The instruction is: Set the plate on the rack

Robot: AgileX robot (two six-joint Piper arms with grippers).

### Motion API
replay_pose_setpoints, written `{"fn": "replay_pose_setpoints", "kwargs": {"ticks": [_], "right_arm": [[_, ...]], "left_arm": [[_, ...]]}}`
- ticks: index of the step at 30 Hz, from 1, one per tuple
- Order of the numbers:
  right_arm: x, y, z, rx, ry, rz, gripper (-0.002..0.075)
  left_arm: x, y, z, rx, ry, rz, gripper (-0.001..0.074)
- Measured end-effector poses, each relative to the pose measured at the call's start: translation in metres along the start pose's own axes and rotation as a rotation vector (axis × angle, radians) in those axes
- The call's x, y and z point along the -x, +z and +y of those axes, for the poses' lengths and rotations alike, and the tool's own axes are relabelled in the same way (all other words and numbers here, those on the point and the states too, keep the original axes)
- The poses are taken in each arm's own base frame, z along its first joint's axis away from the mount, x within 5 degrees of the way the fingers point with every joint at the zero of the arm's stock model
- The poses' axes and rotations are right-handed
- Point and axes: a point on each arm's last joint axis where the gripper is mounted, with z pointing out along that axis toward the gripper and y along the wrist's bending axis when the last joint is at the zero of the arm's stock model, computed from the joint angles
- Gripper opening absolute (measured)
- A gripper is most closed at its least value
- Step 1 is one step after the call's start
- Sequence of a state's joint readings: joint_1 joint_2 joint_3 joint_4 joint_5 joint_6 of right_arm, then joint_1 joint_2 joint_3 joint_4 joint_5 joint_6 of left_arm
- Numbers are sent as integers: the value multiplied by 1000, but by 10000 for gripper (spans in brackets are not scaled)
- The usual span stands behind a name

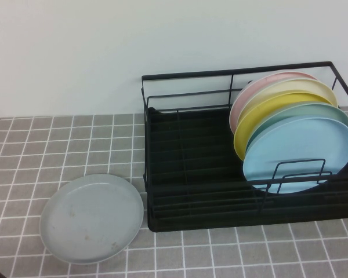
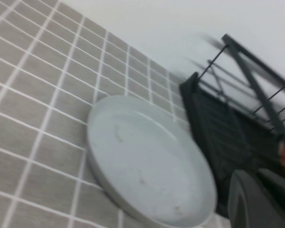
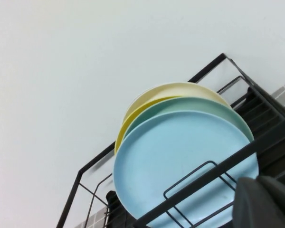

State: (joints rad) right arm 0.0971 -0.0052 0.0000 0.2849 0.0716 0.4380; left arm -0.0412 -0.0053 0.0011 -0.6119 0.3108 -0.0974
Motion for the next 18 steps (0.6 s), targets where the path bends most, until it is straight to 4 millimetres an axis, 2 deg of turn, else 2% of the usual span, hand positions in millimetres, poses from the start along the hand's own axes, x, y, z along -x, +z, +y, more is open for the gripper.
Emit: {"fn": "replay_pose_setpoints", "kwargs": {"ticks": [5, 7, 12, 14, 18], "right_arm": [[2, 0, 1, 8, -40, -17, -1], [10, -2, 8, 20, -162, -30, -1], [55, -16, 50, 73, -586, -143, -1], [66, -15, 61, 56, -715, -104, -1], [80, -1, 72, -9, -917, 94, -1]], "left_arm": [[0, 0, -1, -14, -33, -5, 0], [0, 0, -1, -14, -32, -1, 0], [0, 0, -1, -12, -33, 6, -2], [0, 0, -1, -12, -33, 6, 0], [0, 0, -1, -13, -33, 2, 0]]}}
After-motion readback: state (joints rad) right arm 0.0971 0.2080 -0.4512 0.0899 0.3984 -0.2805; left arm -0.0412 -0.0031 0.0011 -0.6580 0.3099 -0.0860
